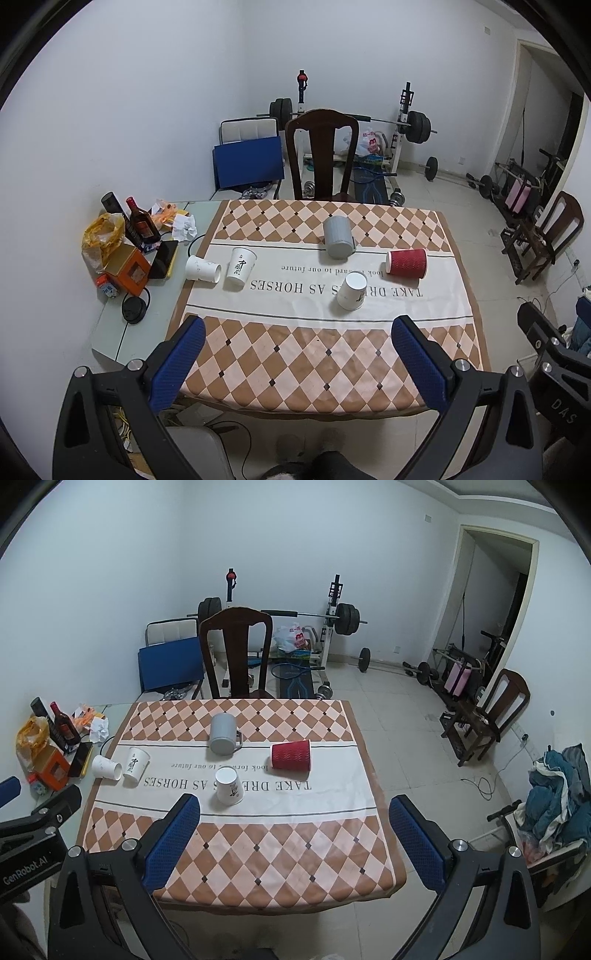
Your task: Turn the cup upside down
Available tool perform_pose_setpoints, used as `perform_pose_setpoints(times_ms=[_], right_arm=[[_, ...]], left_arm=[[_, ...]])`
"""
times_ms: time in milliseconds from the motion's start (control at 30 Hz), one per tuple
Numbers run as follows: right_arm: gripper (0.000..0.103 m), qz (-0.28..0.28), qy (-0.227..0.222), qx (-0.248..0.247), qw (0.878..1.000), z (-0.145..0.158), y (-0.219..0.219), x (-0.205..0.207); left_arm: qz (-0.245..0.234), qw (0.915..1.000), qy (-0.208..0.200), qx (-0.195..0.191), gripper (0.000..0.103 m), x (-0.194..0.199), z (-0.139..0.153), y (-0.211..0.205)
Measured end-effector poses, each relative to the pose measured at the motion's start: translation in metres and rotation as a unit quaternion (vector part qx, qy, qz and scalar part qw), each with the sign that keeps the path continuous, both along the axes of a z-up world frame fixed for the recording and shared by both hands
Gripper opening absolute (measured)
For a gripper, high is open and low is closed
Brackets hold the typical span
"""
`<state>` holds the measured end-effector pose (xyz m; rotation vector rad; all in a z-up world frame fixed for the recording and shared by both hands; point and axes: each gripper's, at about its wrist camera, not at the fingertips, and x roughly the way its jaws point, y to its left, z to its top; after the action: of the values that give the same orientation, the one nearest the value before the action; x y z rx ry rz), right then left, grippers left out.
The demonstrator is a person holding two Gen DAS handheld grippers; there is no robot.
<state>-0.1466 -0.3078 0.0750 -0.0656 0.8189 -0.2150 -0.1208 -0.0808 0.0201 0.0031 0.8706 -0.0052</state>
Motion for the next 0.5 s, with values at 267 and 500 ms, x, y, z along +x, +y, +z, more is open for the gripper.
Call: perform_pose_setpoints(times_ms=[267,500], right_arm=[[0.103,0.006,-0.002,0.005,1.000,0.0027,-0.0008,-0.0002],[0.103,0.012,0.003,0.007,1.000,0.0083,0.0022,-0.0004]], left_arm=[[0.002,1.0000,-0.005,0.000,0.103,-0.0012,0.0063,0.0036],[-0.001,1.0000,-0.005,0.001,0.103,-0.0012,0.0075,0.0046]])
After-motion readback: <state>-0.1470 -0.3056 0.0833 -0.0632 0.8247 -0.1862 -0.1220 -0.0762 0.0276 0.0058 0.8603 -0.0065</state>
